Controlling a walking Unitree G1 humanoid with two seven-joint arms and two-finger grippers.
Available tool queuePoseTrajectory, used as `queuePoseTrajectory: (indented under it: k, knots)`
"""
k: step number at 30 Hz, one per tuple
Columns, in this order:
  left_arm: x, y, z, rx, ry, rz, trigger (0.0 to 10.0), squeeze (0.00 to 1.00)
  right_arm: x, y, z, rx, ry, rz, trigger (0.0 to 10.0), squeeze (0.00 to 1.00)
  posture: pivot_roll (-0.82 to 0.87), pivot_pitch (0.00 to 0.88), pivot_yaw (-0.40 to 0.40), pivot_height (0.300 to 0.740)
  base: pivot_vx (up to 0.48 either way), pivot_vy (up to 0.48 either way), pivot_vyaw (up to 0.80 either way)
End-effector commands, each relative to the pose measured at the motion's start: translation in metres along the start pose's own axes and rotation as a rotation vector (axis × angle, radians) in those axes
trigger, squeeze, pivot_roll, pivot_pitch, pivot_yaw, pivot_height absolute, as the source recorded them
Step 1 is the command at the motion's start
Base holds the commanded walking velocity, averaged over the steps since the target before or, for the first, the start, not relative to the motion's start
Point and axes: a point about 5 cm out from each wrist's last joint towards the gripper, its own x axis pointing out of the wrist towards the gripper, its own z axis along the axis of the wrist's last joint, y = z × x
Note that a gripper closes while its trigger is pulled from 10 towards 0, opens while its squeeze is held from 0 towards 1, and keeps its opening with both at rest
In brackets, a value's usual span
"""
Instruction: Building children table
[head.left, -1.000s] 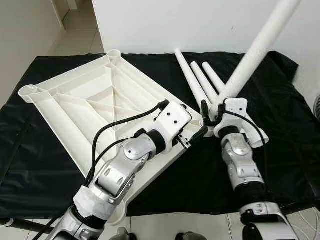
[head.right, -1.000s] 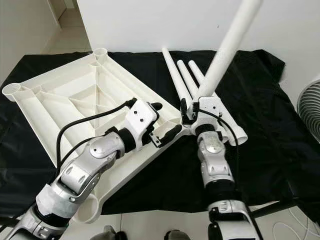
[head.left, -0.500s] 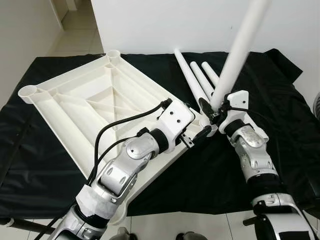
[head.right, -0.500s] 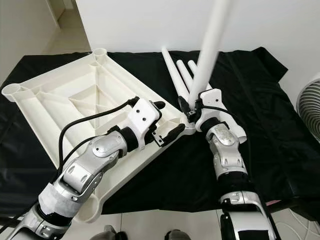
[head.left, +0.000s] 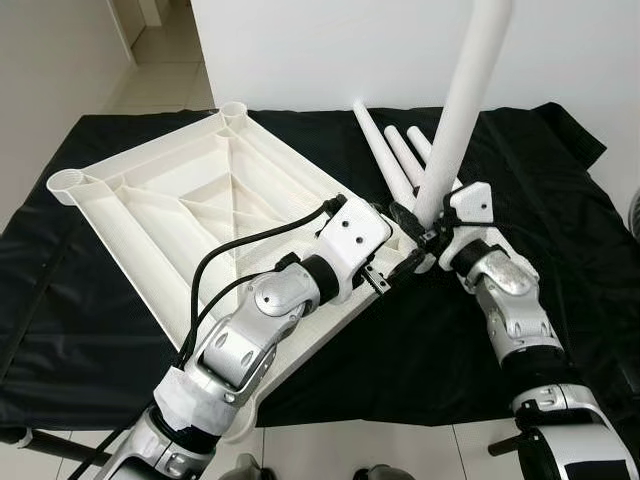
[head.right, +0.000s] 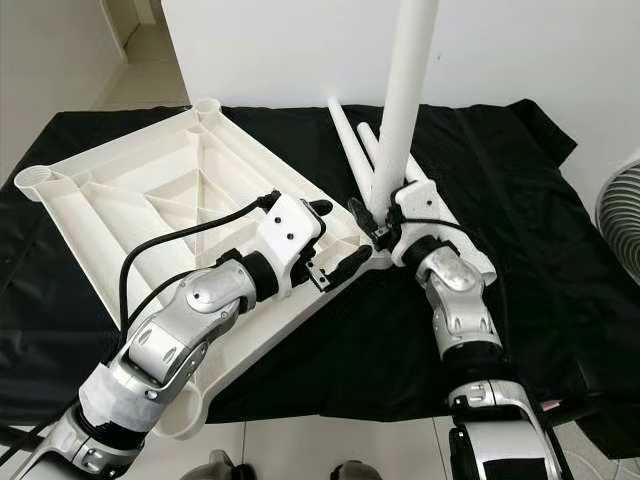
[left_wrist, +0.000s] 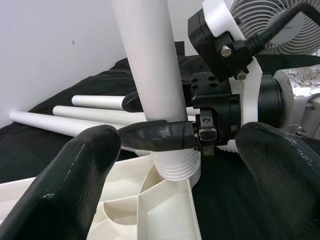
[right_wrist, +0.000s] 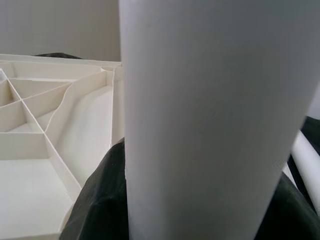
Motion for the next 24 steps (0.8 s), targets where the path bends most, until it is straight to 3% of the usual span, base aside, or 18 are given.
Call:
queuePoseTrajectory:
  k: [1, 4, 6, 9, 17, 24]
  knots:
    - [0.0, -0.003, -0.001, 0.016, 0.007, -0.054, 10.0, 0.0, -0.004, 0.005, -0.01, -0.013, 0.05, 0.027, 10.0, 0.0, -0.14, 0.028, 0.042, 0.74, 0.0, 0.0, 0.0]
    - [0.0, -0.003, -0.001, 0.015, 0.007, -0.054, 10.0, 0.0, -0.008, 0.001, -0.019, -0.04, 0.076, -0.035, 10.0, 0.0, -0.15, 0.039, 0.052, 0.74, 0.0, 0.0, 0.0]
    - [0.001, -0.003, -0.001, 0.014, 0.007, -0.057, 10.0, 0.0, -0.009, -0.009, -0.024, 0.023, 0.089, -0.127, 10.0, 0.0, -0.15, 0.039, 0.054, 0.74, 0.0, 0.0, 0.0]
    - [0.001, -0.003, -0.001, 0.014, 0.006, -0.058, 10.0, 0.0, -0.008, -0.012, -0.025, 0.038, 0.094, -0.15, 10.0, 0.0, -0.15, 0.044, 0.058, 0.74, 0.0, 0.0, 0.0]
    - [0.002, -0.003, -0.001, 0.014, 0.005, -0.059, 10.0, 0.0, -0.005, -0.011, -0.028, 0.052, 0.117, -0.167, 10.0, 0.0, -0.15, 0.058, 0.056, 0.74, 0.0, 0.0, 0.0]
    - [0.0, -0.003, -0.002, 0.012, 0.013, -0.055, 10.0, 0.0, -0.004, -0.001, -0.033, 0.04, 0.126, -0.092, 10.0, 0.0, -0.15, 0.065, 0.058, 0.74, 0.0, 0.0, 0.0]
